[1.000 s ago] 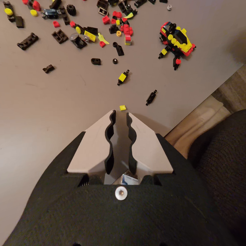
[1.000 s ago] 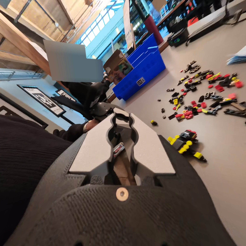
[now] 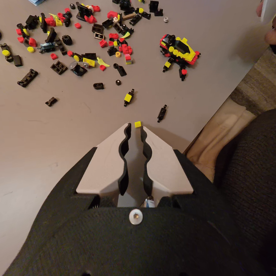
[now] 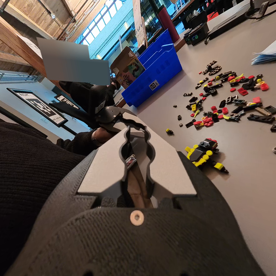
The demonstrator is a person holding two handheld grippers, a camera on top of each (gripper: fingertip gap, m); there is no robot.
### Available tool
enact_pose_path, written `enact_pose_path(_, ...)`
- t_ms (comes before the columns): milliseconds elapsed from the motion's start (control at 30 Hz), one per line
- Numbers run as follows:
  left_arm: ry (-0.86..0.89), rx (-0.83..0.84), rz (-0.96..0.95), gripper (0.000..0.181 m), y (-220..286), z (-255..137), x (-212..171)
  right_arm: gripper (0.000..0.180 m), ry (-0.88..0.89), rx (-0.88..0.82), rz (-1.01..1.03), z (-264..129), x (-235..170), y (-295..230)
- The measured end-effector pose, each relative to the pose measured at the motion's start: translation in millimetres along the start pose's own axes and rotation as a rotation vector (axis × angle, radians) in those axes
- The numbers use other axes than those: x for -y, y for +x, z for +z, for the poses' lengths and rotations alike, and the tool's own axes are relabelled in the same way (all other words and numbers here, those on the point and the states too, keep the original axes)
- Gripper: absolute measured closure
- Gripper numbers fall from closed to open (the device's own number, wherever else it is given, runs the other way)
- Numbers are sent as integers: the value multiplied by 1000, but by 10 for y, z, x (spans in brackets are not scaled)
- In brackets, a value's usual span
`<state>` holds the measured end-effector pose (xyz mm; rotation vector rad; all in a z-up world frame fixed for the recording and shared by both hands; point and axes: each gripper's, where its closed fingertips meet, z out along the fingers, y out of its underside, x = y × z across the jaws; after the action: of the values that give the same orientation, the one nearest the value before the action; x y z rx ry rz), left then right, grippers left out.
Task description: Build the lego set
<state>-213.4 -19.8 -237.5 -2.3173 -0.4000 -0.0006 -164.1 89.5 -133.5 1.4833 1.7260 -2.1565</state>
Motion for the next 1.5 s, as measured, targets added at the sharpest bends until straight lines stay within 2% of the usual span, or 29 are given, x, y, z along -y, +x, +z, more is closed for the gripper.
enact_pose_path(200, 12, 25, -1, 169, -68, -10, 10, 166, -17, -19, -26, 18, -28, 12)
enact_pose_path(400, 132, 128, -6, 166, -381, -78, 215, 171, -58, -98, -127, 4, -84, 111)
enact_pose_path(467, 219, 159, -7, 169, -511, -147, 368, 171, -99, -118, -173, 1, -136, 152)
enact_pose_path(533, 411, 214, -8, 178, -628, -367, 664, 175, -139, -184, -238, -55, -158, 278)
enact_pose_path(600, 566, 288, 17, 178, -766, -559, 890, 177, -107, -285, -299, -192, -61, 466)
enact_pose_path(700, 592, 375, 42, 177, -995, -558, 1061, 175, 11, -308, -278, -413, 149, 567)
enact_pose_path(800, 656, 296, -17, 177, -961, -519, 1299, 175, 76, -318, -320, -552, 427, 625)
enact_pose_path(900, 755, 170, -79, 174, -819, -603, 1582, 176, 18, -343, -451, -526, 576, 716)
enact_pose_path(1000, 790, 125, -110, 168, -754, -678, 1650, 173, -21, -264, -475, -384, 609, 618)
enact_pose_path(1167, 654, 105, -35, 165, -642, -498, 1497, 170, 15, -138, -443, -242, 632, 313)
enact_pose_path(1267, 591, 37, 128, 180, -357, -471, 1391, 171, -15, -126, -476, -211, 513, 222)
enact_pose_path(1433, 409, 153, 416, 181, -201, -408, 1072, 172, -46, -73, -483, -138, 368, 64)
enact_pose_path(1500, 304, 96, 470, 181, -105, -286, 845, 173, -60, -60, -473, -114, 330, 57)
